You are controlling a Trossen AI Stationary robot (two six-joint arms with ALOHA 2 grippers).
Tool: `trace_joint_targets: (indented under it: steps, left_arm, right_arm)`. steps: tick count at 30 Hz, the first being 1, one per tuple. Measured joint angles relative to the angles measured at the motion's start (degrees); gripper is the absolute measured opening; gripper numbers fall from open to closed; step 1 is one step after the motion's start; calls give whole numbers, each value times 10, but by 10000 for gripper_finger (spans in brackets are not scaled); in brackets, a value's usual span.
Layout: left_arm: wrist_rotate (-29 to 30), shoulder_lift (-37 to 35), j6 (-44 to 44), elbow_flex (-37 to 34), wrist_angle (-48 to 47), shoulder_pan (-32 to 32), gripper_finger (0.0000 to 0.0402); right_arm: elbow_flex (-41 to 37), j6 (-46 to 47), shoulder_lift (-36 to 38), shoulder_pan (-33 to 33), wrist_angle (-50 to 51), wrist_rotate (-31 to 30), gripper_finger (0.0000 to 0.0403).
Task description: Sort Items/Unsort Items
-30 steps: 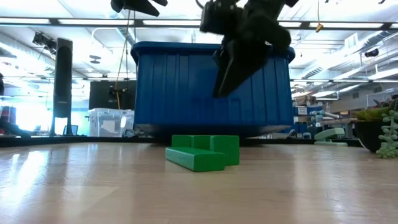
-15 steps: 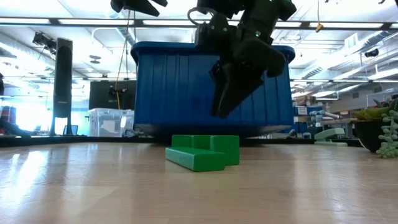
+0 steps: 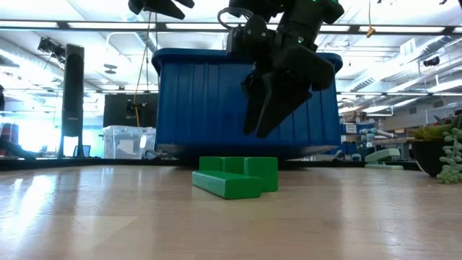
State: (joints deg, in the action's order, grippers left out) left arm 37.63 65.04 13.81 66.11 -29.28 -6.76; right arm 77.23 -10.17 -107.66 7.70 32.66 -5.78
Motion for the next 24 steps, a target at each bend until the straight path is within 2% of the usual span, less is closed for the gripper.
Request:
trace_joint_targets:
  steps: [24]
  left_arm:
    - [0, 0, -1, 0, -1, 0, 259]
  right_arm:
    - [0, -5, 0, 0, -5, 0, 306]
